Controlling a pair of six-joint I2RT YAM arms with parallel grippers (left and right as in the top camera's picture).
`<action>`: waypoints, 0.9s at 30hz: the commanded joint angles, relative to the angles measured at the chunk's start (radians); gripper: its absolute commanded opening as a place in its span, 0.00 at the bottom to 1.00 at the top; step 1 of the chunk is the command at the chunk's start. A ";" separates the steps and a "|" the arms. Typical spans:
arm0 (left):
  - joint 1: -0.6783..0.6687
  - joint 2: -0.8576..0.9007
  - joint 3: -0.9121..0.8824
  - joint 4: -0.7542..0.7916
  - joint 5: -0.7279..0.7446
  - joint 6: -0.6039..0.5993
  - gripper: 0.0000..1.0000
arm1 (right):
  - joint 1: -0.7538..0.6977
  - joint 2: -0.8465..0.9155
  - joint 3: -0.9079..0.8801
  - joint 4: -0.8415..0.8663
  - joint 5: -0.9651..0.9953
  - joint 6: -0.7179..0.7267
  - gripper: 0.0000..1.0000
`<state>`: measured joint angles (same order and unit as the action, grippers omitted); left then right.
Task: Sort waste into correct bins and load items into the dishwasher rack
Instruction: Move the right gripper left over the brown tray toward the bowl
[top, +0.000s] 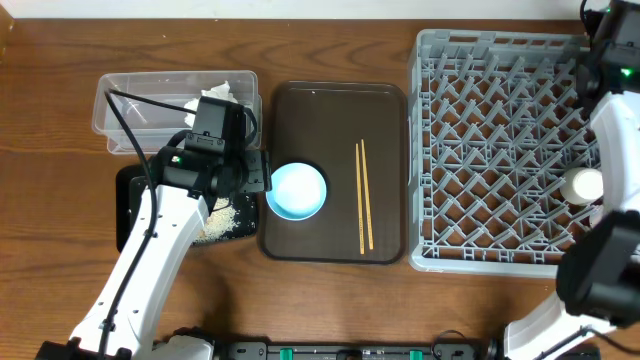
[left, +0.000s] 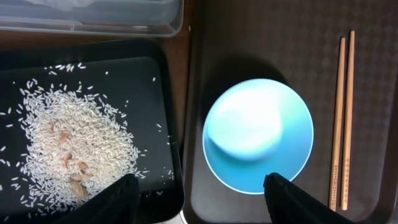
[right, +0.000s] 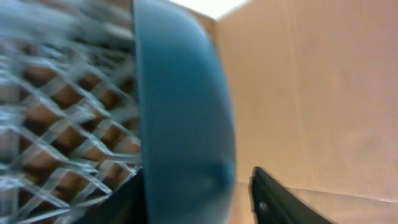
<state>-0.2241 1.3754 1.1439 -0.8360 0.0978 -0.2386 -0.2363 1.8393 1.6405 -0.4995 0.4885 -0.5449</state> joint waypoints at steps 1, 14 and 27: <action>0.005 -0.003 0.006 -0.001 -0.005 -0.006 0.67 | 0.016 -0.103 -0.005 -0.047 -0.248 0.022 0.56; 0.005 -0.003 0.006 -0.001 -0.005 -0.006 0.67 | 0.137 -0.192 -0.006 -0.400 -0.874 0.366 0.48; 0.005 -0.003 0.006 -0.003 -0.005 -0.006 0.67 | 0.401 -0.174 -0.045 -0.542 -0.882 0.366 0.45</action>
<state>-0.2241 1.3754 1.1439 -0.8345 0.0978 -0.2386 0.1040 1.6501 1.6264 -1.0367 -0.3679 -0.1978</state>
